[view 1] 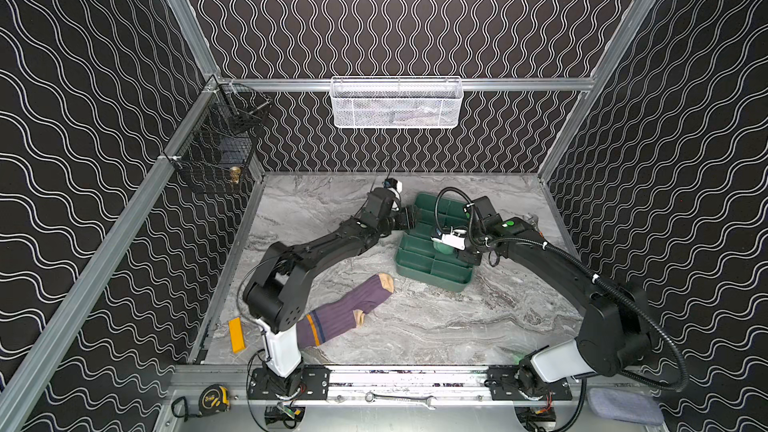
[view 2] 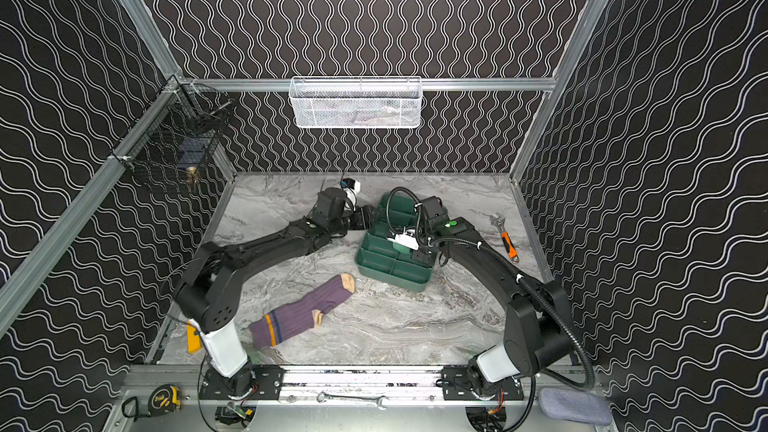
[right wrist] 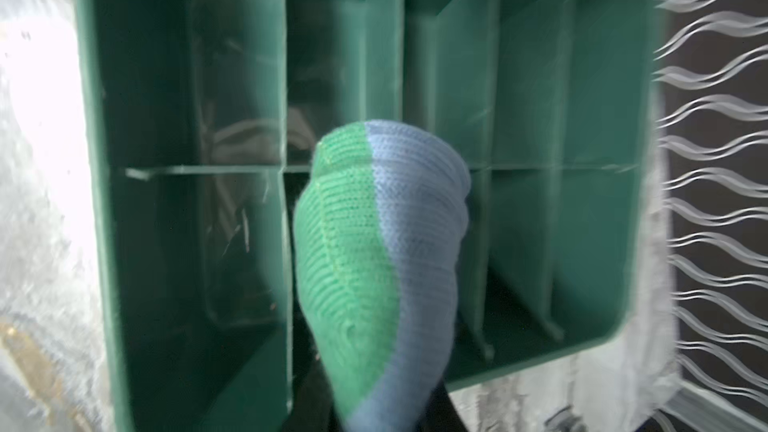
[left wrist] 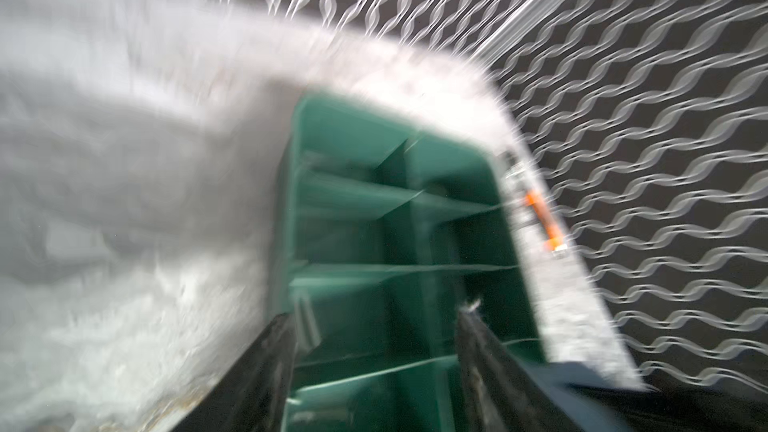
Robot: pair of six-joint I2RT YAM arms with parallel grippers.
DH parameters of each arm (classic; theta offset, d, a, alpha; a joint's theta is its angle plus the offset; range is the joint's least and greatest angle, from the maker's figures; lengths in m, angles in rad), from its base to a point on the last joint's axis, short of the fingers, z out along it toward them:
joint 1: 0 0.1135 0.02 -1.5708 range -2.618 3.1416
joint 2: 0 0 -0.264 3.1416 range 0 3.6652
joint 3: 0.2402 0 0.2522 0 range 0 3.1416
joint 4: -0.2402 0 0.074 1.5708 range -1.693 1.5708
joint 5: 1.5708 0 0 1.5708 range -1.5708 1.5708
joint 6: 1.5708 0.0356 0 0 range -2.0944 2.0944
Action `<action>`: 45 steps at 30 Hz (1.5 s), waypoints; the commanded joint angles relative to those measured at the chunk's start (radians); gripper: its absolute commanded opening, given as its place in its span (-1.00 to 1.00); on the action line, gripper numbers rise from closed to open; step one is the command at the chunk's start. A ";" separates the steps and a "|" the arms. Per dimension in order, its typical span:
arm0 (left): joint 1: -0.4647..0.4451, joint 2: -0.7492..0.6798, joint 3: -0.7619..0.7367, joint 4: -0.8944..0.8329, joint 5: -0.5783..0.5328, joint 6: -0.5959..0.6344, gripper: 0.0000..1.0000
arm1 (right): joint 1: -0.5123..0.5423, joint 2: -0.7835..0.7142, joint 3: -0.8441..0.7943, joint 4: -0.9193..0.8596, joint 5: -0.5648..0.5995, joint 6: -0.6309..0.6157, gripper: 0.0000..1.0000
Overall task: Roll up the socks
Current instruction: 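Carry the rolled blue sock with the right gripper over the green tray, then lower the rolled sock into a tray compartment and open the right gripper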
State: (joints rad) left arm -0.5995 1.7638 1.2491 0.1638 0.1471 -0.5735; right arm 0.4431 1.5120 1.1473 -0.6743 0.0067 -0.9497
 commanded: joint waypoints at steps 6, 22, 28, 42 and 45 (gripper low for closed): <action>0.003 -0.277 -0.037 -0.124 -0.139 0.145 0.46 | 0.000 0.071 0.010 -0.058 0.040 0.029 -1.00; 0.017 -0.500 -0.260 -0.216 -0.233 0.190 0.53 | -0.001 0.263 -0.024 0.069 0.126 -0.004 -1.00; 0.025 -0.512 -0.268 -0.236 -0.234 0.205 0.55 | -0.001 0.212 -0.026 0.120 0.143 0.014 -0.06; 0.030 -0.613 -0.208 -0.373 -0.322 0.266 0.61 | 0.008 -0.091 0.159 0.300 0.095 0.219 0.45; 0.032 -0.683 -0.218 -0.433 -0.386 0.281 0.69 | 0.006 -0.129 0.218 0.418 -0.023 0.643 0.25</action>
State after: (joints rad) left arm -0.5701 1.1183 1.0306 -0.2028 -0.1612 -0.3321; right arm 0.4454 1.4143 1.3315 -0.4404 0.0925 -0.7219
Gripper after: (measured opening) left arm 0.838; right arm 0.645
